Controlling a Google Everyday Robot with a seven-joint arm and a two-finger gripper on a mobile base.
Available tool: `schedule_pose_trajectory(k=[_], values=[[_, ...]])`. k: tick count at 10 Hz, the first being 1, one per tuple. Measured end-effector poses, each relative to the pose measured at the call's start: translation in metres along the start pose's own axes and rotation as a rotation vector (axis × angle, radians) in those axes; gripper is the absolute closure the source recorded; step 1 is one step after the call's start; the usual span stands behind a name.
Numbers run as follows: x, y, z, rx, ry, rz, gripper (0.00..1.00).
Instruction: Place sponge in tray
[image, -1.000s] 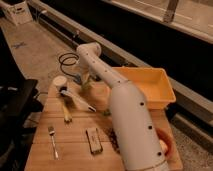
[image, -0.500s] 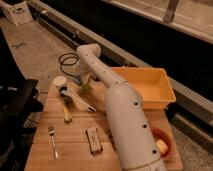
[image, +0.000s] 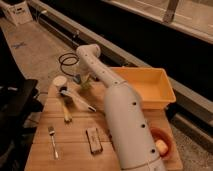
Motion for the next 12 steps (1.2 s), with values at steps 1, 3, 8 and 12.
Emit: schedule_pose_trajectory(k=[1,3,8,12], values=[[0.0,-0.001,-0.002,0.002,0.007,0.001,1.0],[0.001,-0.004,-0.011,0.005,0.032,-0.006,1.0],[0.017,-0.015,-0.074,0.052,0.165,0.018,1.0],[0.058,0.022,-0.138,0.045,0.293,0.125,1.0]])
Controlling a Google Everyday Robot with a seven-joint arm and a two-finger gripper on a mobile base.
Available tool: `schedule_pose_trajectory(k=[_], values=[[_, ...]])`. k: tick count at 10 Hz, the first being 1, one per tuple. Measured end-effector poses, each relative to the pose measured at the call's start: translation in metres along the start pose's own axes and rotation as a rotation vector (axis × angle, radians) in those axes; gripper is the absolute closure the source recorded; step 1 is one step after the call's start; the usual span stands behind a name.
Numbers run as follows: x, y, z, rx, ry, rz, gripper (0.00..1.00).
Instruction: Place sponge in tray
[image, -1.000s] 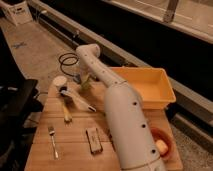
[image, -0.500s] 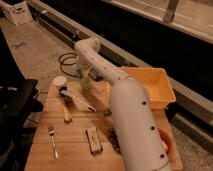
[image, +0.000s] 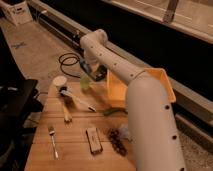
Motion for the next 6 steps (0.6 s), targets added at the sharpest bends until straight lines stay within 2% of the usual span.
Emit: schedule_pose_trajectory(k=[2,3,4,6], values=[[0.039,0.03,-0.028,-0.034,0.061,0.088,1.0],[0.054,0.043,-0.037,-0.048,0.079,0.13,1.0],[0.074,0.064,-0.048,-0.066,0.1,0.199,1.0],[0.098,0.102,-0.062,-0.086,0.115,0.34,1.0]])
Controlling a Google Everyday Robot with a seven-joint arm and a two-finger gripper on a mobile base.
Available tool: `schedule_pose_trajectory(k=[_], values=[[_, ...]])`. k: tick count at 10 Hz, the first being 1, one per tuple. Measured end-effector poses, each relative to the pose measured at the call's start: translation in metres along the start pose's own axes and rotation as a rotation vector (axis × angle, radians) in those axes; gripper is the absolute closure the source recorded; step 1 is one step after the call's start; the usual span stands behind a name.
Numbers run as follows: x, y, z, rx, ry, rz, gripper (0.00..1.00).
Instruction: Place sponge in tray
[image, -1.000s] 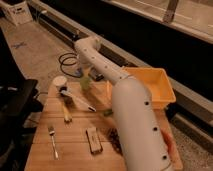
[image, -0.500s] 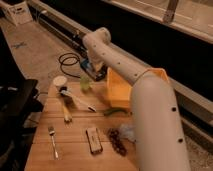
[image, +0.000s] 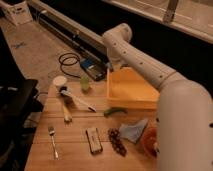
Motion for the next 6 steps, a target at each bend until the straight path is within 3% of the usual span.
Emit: schedule_pose_trajectory(k=[3,6], values=[[0.031,0.056,0.005,-0.018,-0.012,0.246,1.0],[0.033,0.083,0.016,-0.031,-0.044,0.354,1.0]])
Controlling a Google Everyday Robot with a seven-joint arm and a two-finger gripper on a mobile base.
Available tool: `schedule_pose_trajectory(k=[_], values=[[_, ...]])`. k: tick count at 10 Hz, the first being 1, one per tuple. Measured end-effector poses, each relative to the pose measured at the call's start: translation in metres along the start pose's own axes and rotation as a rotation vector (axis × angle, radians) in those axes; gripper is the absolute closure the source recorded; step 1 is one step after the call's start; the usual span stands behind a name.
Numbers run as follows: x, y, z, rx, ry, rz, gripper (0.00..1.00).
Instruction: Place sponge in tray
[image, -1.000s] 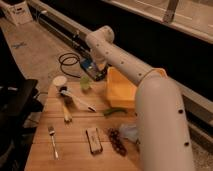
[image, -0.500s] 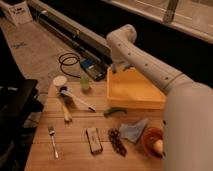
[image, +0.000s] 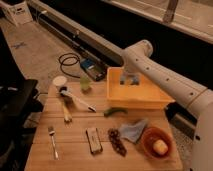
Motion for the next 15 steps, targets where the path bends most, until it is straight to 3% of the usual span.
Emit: schedule_pose_trajectory(k=[5,10,11,15], values=[[0.002,-0.003,0.002,-0.002,0.003,0.024,1.0],[0.073,-0.022,0.017,0.029,0.009,0.128,1.0],[0.078,-0.024,0.02,0.035,0.003,0.137,1.0],[0.087,-0.029,0.061,0.054,-0.016,0.159,1.0]])
